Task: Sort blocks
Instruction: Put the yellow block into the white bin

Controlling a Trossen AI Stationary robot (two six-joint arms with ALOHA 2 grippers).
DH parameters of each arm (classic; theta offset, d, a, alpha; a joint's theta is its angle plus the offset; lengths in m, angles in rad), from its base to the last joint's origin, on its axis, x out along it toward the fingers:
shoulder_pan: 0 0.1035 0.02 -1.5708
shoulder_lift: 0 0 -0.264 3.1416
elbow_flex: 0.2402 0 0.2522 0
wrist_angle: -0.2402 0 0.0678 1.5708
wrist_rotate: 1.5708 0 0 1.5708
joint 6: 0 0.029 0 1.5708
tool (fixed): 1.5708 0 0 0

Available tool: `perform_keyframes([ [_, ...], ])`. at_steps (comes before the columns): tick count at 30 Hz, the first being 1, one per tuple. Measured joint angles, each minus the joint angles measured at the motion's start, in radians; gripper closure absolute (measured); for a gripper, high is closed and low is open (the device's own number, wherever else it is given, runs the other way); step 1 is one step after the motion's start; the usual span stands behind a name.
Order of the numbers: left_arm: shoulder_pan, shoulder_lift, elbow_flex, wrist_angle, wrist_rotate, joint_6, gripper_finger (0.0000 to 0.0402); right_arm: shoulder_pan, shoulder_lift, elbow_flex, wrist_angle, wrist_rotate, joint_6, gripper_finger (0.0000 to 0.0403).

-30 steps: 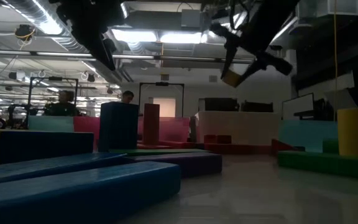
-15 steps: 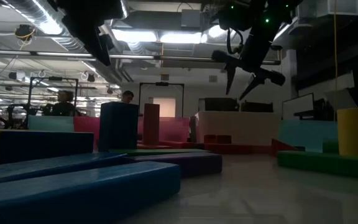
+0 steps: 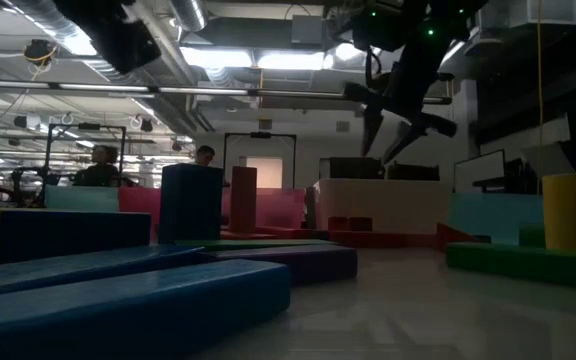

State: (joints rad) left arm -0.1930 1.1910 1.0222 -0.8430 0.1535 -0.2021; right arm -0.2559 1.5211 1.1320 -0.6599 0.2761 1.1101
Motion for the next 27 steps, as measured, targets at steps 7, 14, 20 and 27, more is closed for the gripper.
perform_keyframes([
  [7, -0.212, 0.117, 0.0, 0.109, -0.075, -0.101, 0.0204, 0.08, 0.0, 0.0, 0.011, -0.079, -0.182, 0.023],
  [14, -0.328, 0.282, 0.0, 0.179, -0.185, -0.158, 0.0204, 0.24, 0.0, 0.0, 0.053, -0.079, -0.257, 0.023],
  [20, -0.356, 0.405, 0.0, 0.183, -0.229, -0.186, 0.0204, 0.405, 0.0, 0.0, 0.182, -0.079, -0.363, 0.023],
  [27, -0.357, 0.51, 0.0, 0.183, -0.254, -0.188, 0.0204, 0.559, 0.0, 0.0, 0.295, -0.079, -0.465, 0.023],
])
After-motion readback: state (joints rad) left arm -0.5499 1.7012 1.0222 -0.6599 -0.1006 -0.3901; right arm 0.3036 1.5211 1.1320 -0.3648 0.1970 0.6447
